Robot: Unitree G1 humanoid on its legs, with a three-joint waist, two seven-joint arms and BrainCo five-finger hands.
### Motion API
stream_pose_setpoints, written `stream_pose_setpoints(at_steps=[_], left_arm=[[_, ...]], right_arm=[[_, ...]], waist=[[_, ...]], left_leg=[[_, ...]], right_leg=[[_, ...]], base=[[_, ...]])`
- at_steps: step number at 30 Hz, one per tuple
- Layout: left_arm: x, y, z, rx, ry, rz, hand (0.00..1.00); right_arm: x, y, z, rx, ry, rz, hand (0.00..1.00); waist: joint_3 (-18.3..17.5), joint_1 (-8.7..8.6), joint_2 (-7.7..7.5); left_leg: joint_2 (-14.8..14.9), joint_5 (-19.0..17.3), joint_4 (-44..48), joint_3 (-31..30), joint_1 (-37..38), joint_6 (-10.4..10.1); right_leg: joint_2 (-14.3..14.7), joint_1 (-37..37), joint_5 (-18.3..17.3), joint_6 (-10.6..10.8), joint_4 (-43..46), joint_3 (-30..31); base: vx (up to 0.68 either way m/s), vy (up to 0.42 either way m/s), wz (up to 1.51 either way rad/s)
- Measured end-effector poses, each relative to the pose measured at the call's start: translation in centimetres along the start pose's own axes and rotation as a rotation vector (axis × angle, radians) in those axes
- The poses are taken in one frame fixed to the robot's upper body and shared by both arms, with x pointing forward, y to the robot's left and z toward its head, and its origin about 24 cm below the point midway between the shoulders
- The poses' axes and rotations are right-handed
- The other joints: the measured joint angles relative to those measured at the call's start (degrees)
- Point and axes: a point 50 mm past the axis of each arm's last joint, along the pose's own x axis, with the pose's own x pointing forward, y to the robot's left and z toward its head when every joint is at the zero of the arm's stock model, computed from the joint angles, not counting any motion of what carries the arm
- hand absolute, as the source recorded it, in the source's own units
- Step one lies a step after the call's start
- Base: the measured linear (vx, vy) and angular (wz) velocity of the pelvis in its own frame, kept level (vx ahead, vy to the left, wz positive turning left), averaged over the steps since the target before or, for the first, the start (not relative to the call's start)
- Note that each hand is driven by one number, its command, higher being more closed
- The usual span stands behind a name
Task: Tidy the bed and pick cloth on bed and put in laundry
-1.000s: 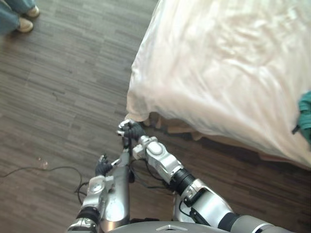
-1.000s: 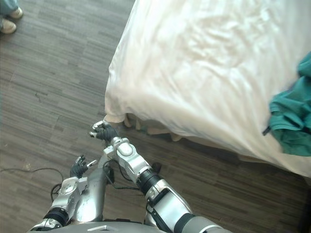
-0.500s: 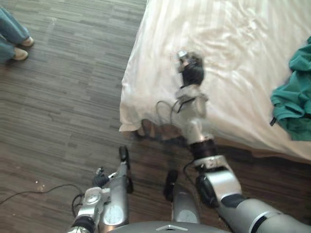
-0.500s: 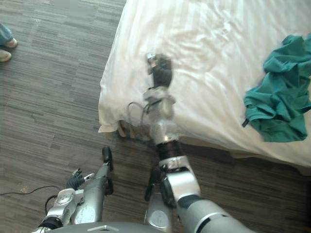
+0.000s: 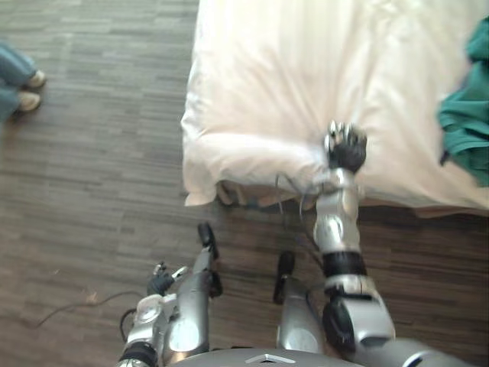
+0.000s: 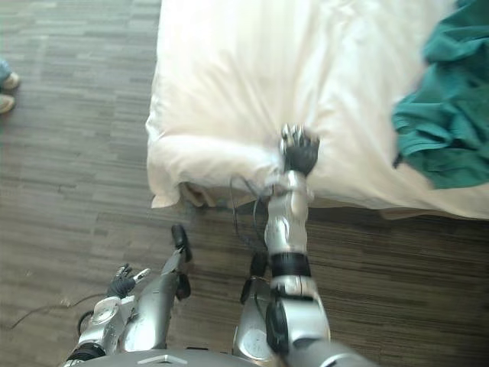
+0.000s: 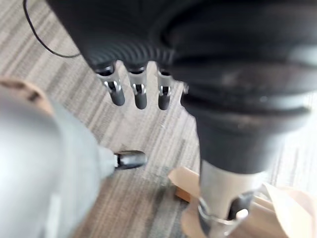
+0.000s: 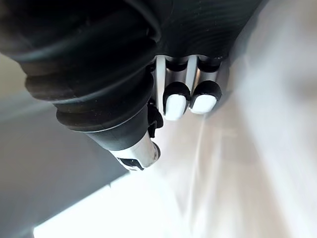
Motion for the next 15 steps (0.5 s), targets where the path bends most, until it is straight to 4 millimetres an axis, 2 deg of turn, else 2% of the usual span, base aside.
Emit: stream_pose_setpoints(at_steps=[1, 2, 3, 4, 6, 8, 11, 12, 13, 14, 15], left_arm=[[0.0, 0.2, 0.1, -0.015, -0.004, 0.008, 0.00], [0.0, 0.4, 0.3, -0.046, -0.012, 0.019, 0.00], [0.0, 0.2, 0.4, -0.079, -0.017, 0.022, 0.00], [-0.1, 0.4, 0.2, -0.116, -0.014, 0.037, 0.00], [-0.2, 0.7, -0.1, -0.143, -0.005, 0.056, 0.00], [-0.3, 0.9, -0.4, -0.150, 0.002, 0.065, 0.00], [-0.7, 1.0, -1.3, -0.155, 0.028, 0.069, 0.00], [-0.8, 0.7, -1.5, -0.159, 0.036, 0.063, 0.00], [-0.9, 0.4, -1.9, -0.171, 0.050, 0.061, 0.00], [-1.1, 0.4, -2.3, -0.177, 0.062, 0.063, 0.00], [-1.6, 0.5, -3.4, -0.188, 0.094, 0.069, 0.00]], right_arm=[[-0.9, -2.5, -0.4, -0.008, 0.037, -0.091, 1.00], [-3.3, -8.1, -1.0, -0.043, 0.119, -0.291, 1.00], [-6.0, -12.7, -0.8, -0.072, 0.164, -0.471, 1.00], [-8.6, -16.2, 0.0, -0.117, 0.185, -0.600, 0.00], [-11.7, -19.2, 1.2, -0.186, 0.206, -0.702, 0.00], [-13.6, -20.6, 1.7, -0.230, 0.234, -0.754, 0.00], [-15.1, -21.1, 0.2, -0.270, 0.344, -0.775, 0.00], [-15.6, -20.9, -1.3, -0.285, 0.422, -0.765, 0.00], [-15.8, -20.4, -2.9, -0.306, 0.509, -0.732, 0.00], [-15.7, -20.0, -3.6, -0.323, 0.547, -0.710, 0.00], [-15.6, -19.5, -4.8, -0.362, 0.617, -0.664, 0.00]], waist=[[-0.5, -0.42, -0.78], [-1.2, -1.09, -1.65], [-1.4, -1.95, -1.86], [-1.4, -3.05, -1.87], [-1.5, -4.52, -1.80], [-2.4, -5.28, -1.63], [-5.1, -5.15, -1.52], [-5.7, -4.94, -1.51], [-6.4, -4.33, -1.51], [-6.7, -4.02, -1.51], [-8.0, -2.96, -0.88]], left_leg=[[0.0, -0.4, 0.0, 1.0, 0.6, 0.0], [0.1, -1.2, 0.0, 2.4, 1.4, -0.3], [0.1, -1.8, 0.0, 3.4, 2.3, -0.7], [0.3, -2.2, 0.0, 5.1, 3.4, -0.9], [1.1, -2.9, 0.0, 7.7, 6.0, -1.6], [2.9, -3.9, 0.0, 10.6, 9.2, -2.7], [5.4, -5.6, 0.3, 13.9, 14.1, -4.6], [6.7, -7.1, 3.6, 12.7, 14.8, -5.9], [8.0, -8.6, 7.8, 7.9, 14.9, -5.9], [8.4, -9.8, 10.1, 4.6, 14.8, -5.9], [8.8, -13.9, 13.7, -3.9, 14.1, -7.0]], right_leg=[[0.0, 0.3, 0.0, 0.0, -0.4, 0.5], [0.1, 1.0, 0.2, 0.0, -1.0, 1.6], [0.2, 1.7, 0.5, 0.2, -2.0, 2.4], [0.5, 2.0, 0.8, 0.3, -2.7, 3.6], [1.2, 3.0, 1.6, 0.5, -3.6, 5.0], [3.0, 4.7, 3.0, 0.3, -5.2, 6.2], [6.1, 7.1, 4.4, -0.1, -6.4, 9.7], [6.9, 7.9, 4.4, -0.1, -5.5, 11.4], [7.8, 7.5, 4.4, -0.2, -3.2, 13.6], [8.1, 7.3, 4.5, -0.2, -2.1, 15.1], [8.5, 7.4, 4.5, -0.2, -1.7, 18.1]], base=[[0.18, -0.023, -0.46], [0.20, -0.022, -0.51], [0.25, -0.030, -0.66], [0.20, -0.030, -0.65], [0.18, -0.047, -0.78], [0.22, -0.101, -0.96], [0.19, -0.122, -0.85], [0.23, -0.197, -0.77], [0.20, -0.198, -0.67], [0.19, -0.215, -0.98], [0.15, -0.111, -1.23]])
